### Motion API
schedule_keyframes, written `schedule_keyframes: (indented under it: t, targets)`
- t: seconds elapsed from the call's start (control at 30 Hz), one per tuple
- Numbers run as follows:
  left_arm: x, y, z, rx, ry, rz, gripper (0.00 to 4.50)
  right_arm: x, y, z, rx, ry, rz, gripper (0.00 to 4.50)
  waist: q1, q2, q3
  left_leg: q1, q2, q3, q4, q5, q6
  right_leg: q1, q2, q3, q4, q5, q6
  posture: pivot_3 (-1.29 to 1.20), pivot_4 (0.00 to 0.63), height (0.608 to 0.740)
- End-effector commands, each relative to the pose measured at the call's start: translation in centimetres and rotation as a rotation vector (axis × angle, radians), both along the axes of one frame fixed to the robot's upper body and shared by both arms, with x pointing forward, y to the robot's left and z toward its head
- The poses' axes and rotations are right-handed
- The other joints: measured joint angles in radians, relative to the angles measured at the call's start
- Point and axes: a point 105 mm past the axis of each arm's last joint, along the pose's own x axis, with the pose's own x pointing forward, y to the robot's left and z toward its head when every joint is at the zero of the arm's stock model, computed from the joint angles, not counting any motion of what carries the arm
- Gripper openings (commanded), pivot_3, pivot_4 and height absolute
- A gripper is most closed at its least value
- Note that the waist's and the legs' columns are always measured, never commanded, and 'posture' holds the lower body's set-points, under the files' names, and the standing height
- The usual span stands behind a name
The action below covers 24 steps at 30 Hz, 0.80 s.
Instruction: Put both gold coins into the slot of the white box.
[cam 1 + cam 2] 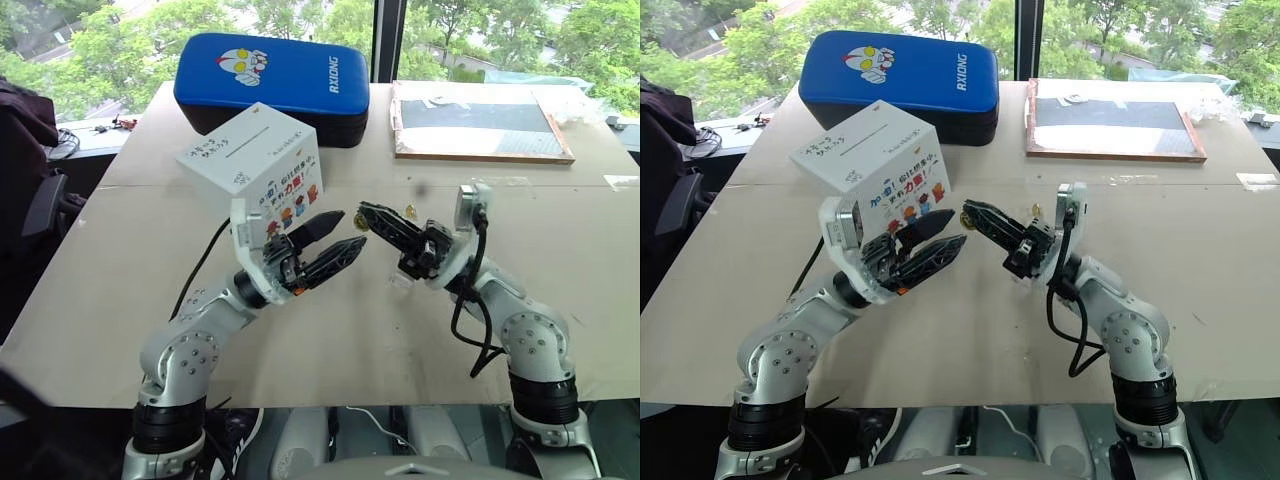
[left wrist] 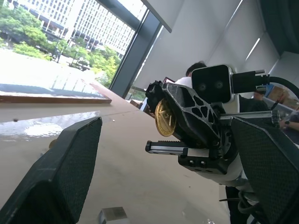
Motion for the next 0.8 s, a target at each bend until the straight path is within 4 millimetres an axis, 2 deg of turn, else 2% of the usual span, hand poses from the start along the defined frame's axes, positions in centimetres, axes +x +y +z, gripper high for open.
schedule_keyframes:
  t: [0.03,0.2,0.27,0.3,0.47,0.67,0.8]
  targets:
    - [-0.47,-0.23,0.70,-0.038,-0.020,-0.035,3.55,-1.25,0.34,1.89,0.041,-0.053,0.046,0.00,0.000,0.000,0.000,0.000,0.000,0.000,0.000,0.000,0.000,0.000,0.000,0.000,0.000,0.000,0.000,0.00,0.150,0.740]
    - [-0.78,0.08,1.34,-0.082,-0.020,-0.054,1.30,-1.32,0.37,2.04,0.044,-0.048,0.050,0.00,0.000,0.000,0.000,0.000,0.000,0.000,0.000,0.000,0.000,0.000,0.001,0.000,0.000,0.000,0.000,0.00,0.150,0.740]
    - [-0.83,0.14,1.28,-0.081,-0.018,-0.055,0.22,-1.38,0.38,2.04,0.043,-0.048,0.054,0.00,-0.001,0.000,0.000,0.000,0.000,0.000,0.000,0.000,0.000,0.000,0.001,0.000,0.000,0.000,0.000,0.00,0.150,0.740]
    - [-0.85,0.12,1.22,-0.081,-0.016,-0.056,0.05,-1.43,0.40,2.01,0.041,-0.046,0.057,0.00,-0.001,0.000,0.000,0.000,0.000,0.000,0.000,0.000,0.000,0.000,0.001,0.000,0.000,0.000,0.000,0.00,0.150,0.740]
    - [-0.85,0.07,1.27,-0.093,-0.016,-0.059,0.05,-1.69,0.59,1.69,0.016,-0.041,0.074,0.00,-0.001,0.000,0.000,0.000,0.000,0.000,0.000,0.000,0.000,0.000,0.002,-0.001,0.000,0.000,0.000,0.00,0.150,0.740]
    - [-0.44,0.03,1.40,-0.106,-0.018,-0.047,0.05,-1.02,0.47,1.73,0.013,-0.019,0.066,0.00,-0.001,0.000,0.000,0.000,0.000,0.000,0.000,0.000,0.000,0.000,0.002,-0.001,0.000,0.000,0.000,0.00,0.150,0.740]
    - [-0.19,0.05,1.56,-0.117,-0.020,-0.036,0.00,-1.23,0.52,1.82,0.011,-0.020,0.091,1.26,-0.001,0.000,0.000,0.000,0.000,0.000,0.000,0.000,0.000,0.000,0.002,-0.001,0.000,0.000,0.000,0.00,0.150,0.740]
